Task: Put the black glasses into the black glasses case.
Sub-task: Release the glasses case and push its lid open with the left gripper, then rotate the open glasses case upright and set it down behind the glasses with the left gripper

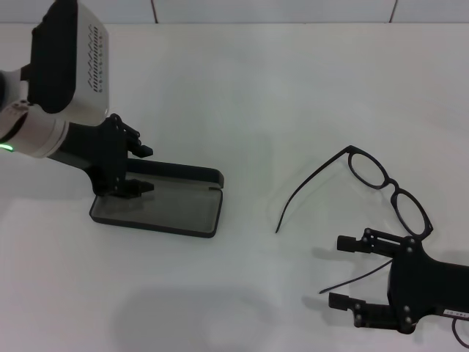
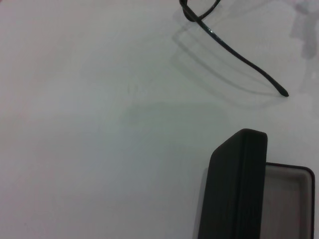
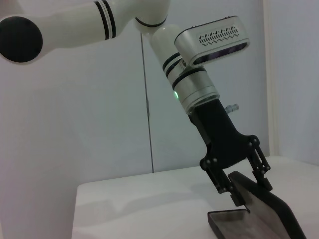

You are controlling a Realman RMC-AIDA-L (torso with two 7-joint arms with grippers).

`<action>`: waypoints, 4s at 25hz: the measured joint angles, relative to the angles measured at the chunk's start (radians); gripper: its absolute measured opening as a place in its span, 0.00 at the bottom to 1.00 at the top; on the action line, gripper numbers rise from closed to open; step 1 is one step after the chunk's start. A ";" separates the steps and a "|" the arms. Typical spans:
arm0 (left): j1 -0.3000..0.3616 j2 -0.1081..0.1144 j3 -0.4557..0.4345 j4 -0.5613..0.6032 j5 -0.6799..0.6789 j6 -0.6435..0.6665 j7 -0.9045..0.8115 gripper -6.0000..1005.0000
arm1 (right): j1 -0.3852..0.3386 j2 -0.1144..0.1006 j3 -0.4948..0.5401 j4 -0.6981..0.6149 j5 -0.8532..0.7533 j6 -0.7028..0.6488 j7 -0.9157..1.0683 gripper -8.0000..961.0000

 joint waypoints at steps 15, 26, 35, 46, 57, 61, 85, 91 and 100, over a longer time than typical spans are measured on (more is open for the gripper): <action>0.004 0.000 0.022 -0.002 0.002 -0.027 0.000 0.52 | -0.003 0.000 0.000 0.000 0.000 -0.001 0.004 0.79; 0.003 0.002 0.022 -0.007 0.001 -0.024 0.000 0.23 | -0.002 0.000 0.000 0.000 0.000 -0.002 0.004 0.79; 0.004 0.000 0.022 -0.002 -0.017 -0.015 -0.025 0.22 | -0.003 0.000 0.001 0.000 0.000 -0.002 0.004 0.79; 0.002 0.000 0.014 0.003 -0.062 0.000 -0.156 0.21 | -0.005 0.000 0.008 0.000 0.000 -0.002 -0.002 0.79; 0.011 0.005 -0.042 0.004 -0.218 0.001 -0.148 0.21 | -0.005 0.000 0.008 0.000 0.001 0.000 -0.003 0.79; 0.022 0.000 -0.037 0.003 -0.252 -0.007 -0.079 0.21 | -0.003 0.000 0.008 0.000 0.001 0.000 -0.003 0.79; -0.002 -0.002 -0.032 -0.283 -0.471 -0.245 0.456 0.20 | -0.004 0.000 0.008 0.000 0.002 0.000 -0.002 0.79; -0.005 -0.004 -0.017 -0.311 -0.473 -0.290 0.491 0.20 | -0.004 0.000 0.008 0.000 0.002 0.000 -0.002 0.79; 0.005 -0.005 0.029 -0.348 -0.549 -0.362 0.562 0.20 | -0.002 0.000 0.009 0.002 0.002 0.010 -0.002 0.79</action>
